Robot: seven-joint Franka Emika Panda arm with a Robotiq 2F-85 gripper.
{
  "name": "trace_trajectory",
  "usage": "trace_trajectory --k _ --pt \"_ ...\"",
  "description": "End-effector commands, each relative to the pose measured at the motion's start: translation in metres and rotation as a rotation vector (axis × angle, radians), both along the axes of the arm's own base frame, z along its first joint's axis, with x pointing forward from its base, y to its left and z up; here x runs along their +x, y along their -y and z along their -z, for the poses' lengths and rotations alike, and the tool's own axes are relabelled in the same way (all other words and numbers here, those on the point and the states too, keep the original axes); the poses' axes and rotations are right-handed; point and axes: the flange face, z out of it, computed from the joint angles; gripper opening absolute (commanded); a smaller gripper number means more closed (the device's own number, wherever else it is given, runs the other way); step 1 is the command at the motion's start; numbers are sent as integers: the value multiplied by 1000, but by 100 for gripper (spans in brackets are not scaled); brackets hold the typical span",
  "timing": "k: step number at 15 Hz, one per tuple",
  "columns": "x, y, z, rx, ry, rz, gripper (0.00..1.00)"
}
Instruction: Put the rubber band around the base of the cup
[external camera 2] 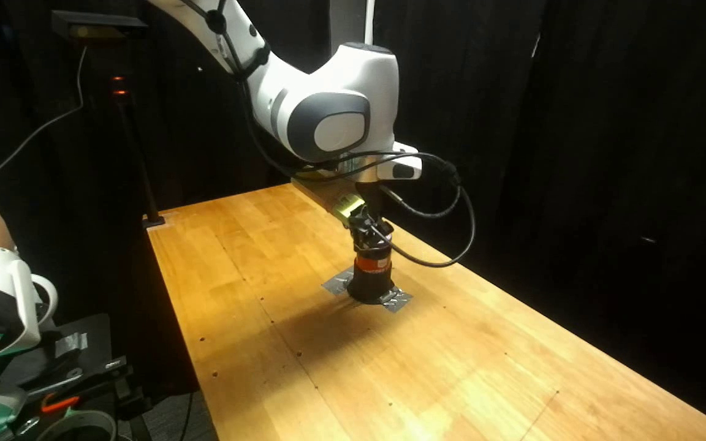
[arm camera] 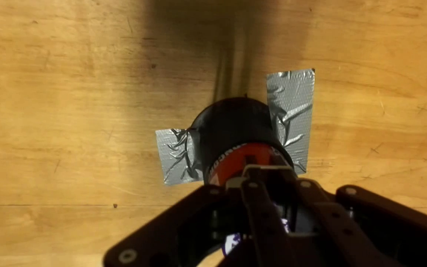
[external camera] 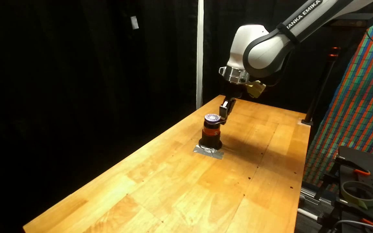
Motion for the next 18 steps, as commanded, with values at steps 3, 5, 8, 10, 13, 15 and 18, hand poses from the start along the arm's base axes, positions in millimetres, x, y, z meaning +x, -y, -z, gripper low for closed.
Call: trace_trajectory --k 3,5,8,10,13,15,18 --pt "-34 4 0 35 142 -53 15" --pt "-41 3 5 44 168 -65 15" --pt "-50 2 8 78 227 -65 14" --pt "-54 2 8 99 269 -58 14" --pt "-58 6 5 121 317 -46 14" --pt "-60 9 3 129 348 -41 13" --pt "-64 13 0 134 398 -28 15"
